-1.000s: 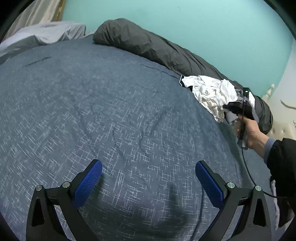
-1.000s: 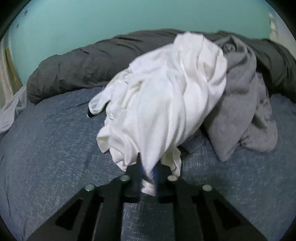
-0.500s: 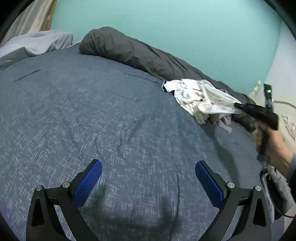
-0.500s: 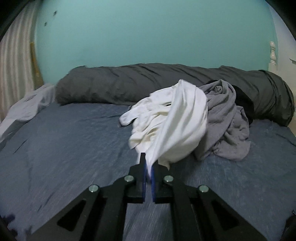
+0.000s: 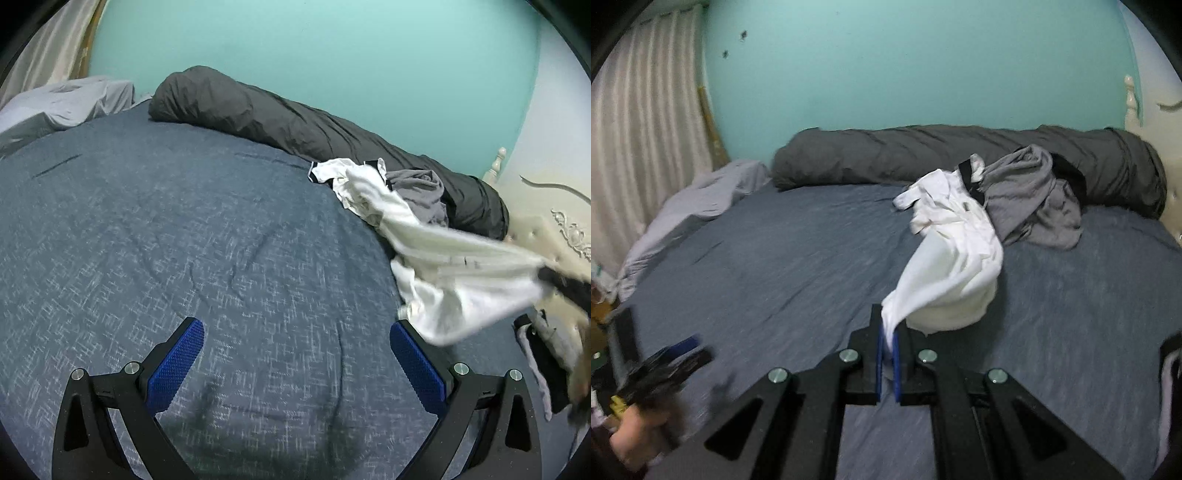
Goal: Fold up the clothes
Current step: 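Lift the white shirt with the right gripper and drag it across the bed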
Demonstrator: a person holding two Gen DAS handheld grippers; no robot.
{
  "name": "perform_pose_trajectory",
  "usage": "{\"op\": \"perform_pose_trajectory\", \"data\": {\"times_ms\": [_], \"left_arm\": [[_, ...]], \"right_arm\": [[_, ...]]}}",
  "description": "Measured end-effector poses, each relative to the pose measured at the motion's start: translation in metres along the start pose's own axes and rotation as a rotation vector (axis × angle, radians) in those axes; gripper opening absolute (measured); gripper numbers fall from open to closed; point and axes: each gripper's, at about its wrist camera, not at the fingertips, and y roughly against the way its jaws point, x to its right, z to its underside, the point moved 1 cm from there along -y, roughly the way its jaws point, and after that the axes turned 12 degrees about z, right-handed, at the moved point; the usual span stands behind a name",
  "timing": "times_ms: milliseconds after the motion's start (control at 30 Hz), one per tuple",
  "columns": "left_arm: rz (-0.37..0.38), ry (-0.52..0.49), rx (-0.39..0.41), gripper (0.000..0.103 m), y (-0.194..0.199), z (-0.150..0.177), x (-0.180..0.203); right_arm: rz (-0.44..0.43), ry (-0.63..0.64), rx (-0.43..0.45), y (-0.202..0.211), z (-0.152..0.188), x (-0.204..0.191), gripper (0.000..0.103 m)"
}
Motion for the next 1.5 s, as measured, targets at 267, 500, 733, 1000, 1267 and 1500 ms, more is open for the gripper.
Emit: {"op": "perform_pose_trajectory", "data": {"times_ms": [267,500,733,1000,1267,1500], "left_arm": [[0.012,-0.013,0.007,0.103,0.007,0.002,0.002],[0.014,0.02,0.006,0.103,0.004,-0.002,-0.009],[0.015,0.018,-0.011,0.103,-0.001,0.0,-0.01],[0.016,0.01,-0.017,0.103,-0.001,0.002,-0.007],[0.014,0.021,-0.025,0.103,-0.001,0.002,-0.013],[0.026,-0.01,-0.037,0.103,0.002,0.006,-0.002]], "right_arm": [[-0.058,-0.122,-0.124,0.023,0.105,-0.006,0.004],[0.002,-0.212,-0.144,0.019,0.119,0.024,0.008],[0.11,-0.173,-0.11,-0.005,0.089,0.029,0.042],[0.142,-0.128,-0.261,-0.086,0.09,0.011,0.063],[0.119,-0.104,-0.327,-0.106,0.107,0.008,0.01],[0.015,-0.164,-0.25,-0.047,0.088,0.021,0.006]]}}
